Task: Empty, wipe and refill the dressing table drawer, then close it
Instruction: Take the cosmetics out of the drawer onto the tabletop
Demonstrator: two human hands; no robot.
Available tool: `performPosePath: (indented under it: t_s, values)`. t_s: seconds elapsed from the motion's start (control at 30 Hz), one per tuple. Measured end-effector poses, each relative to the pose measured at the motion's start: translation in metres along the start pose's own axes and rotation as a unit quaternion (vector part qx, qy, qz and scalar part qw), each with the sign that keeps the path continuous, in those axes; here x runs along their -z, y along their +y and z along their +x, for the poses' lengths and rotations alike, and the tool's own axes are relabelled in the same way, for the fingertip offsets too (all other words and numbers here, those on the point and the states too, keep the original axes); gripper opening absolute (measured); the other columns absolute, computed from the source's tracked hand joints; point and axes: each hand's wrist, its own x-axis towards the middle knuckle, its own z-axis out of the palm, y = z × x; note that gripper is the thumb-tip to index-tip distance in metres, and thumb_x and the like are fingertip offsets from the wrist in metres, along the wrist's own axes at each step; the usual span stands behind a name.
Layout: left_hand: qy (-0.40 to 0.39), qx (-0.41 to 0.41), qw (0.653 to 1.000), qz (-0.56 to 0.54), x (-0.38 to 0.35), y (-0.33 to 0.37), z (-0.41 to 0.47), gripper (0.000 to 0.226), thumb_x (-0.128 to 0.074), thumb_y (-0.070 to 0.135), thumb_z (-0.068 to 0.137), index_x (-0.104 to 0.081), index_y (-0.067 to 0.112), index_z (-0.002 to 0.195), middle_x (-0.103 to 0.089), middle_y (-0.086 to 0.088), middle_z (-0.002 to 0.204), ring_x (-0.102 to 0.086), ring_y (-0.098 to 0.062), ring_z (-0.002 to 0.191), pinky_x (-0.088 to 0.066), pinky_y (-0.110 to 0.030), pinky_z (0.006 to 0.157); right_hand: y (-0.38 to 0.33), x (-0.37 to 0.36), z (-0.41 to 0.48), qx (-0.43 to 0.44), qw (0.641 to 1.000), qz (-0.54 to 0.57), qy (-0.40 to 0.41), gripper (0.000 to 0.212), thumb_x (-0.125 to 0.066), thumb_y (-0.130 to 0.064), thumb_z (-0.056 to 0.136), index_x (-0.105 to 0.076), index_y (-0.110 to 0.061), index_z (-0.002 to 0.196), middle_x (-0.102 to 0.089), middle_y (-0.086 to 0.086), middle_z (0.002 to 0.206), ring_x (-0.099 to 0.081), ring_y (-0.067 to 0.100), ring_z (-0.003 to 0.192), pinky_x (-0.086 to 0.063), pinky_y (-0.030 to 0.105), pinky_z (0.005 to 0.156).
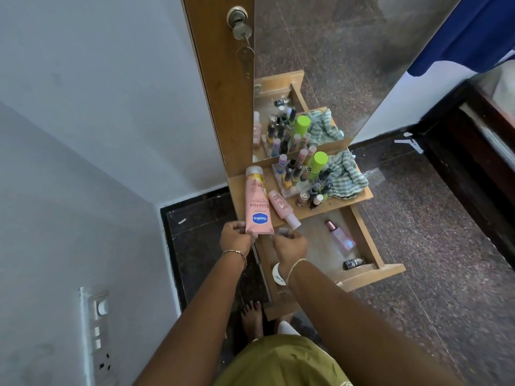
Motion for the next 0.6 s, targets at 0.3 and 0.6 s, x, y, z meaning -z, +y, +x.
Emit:
performPosePath:
  t_s: [0.3,0.6]
  values:
    - [-0.009,-0.036,0.997,0.072,-0.002,-0.009,0.01,0.037,-0.07,-0.005,0.077,-0.059,0.005,0.111,-0.067,-0.013,0.112,-0.065,-0.023,0.099,-0.056,-0.041,0.085,0.007,0.001,0.005,-0.021,0.999,0.026,-0.005,0.019,-0.068,0.001,0.078,-0.061,-0.015,0.087,-0.064,0.008,0.09,-0.06,0.02,0.082,-0.051,0.029,0.071]
    - [0.021,-0.234,0.9,0.368,-0.014,-0.006,-0.011,0.053,-0.068,0.012,0.083,-0.044,0.011,0.13,-0.039,-0.015,0.136,-0.04,-0.028,0.126,-0.048,-0.037,0.094,0.012,0.035,0.007,-0.004,1.0,0.021,0.011,0.018,-0.063,0.003,0.081,-0.063,-0.014,0.088,-0.064,0.008,0.086,-0.06,0.02,0.081,-0.052,0.036,0.087]
